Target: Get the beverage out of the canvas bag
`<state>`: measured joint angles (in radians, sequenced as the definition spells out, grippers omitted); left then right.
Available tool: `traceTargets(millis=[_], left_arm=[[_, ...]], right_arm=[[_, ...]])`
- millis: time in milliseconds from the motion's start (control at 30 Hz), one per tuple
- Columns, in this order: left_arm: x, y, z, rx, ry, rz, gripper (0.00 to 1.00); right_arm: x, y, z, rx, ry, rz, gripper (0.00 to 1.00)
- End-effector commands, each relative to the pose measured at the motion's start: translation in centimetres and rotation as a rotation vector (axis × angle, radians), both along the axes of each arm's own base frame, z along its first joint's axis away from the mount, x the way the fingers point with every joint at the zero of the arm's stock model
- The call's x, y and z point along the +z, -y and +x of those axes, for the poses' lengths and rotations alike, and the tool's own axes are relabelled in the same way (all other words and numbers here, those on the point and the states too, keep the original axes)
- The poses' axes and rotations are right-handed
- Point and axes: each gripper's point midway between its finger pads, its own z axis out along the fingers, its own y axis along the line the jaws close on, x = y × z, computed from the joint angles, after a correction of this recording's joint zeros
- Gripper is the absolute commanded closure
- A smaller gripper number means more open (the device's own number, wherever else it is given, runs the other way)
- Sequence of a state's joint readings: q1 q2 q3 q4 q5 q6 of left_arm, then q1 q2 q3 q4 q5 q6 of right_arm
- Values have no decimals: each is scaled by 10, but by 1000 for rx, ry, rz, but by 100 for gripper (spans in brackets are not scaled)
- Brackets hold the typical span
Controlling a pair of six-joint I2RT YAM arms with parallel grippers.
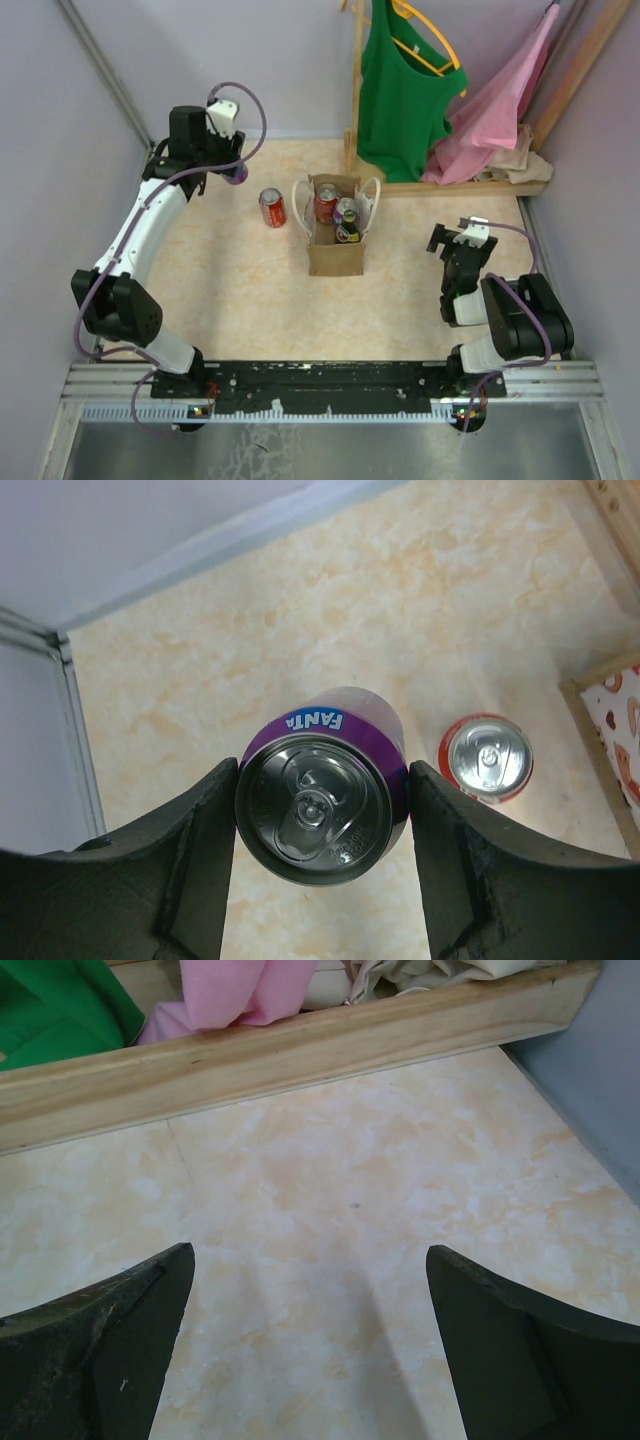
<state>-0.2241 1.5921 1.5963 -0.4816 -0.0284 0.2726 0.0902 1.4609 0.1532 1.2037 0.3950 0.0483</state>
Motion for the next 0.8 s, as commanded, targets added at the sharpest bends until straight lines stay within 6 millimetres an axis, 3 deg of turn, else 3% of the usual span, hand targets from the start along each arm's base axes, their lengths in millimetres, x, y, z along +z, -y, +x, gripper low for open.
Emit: traceTargets(millis=[0,133,333,767], left_arm=[[12,-2,-1,14,77,-81,100],[-29,-8,-5,49,-5,-83,100],[-71,-12,-8,80,-88,-74,100],[-127,-24,-2,149,-247,9,100]], right_arm=[[20,2,7,-12,72,8,1],[20,2,7,-12,72,8,1],[20,2,7,-13,71,8,1],[20,2,7,-12,71,8,1]])
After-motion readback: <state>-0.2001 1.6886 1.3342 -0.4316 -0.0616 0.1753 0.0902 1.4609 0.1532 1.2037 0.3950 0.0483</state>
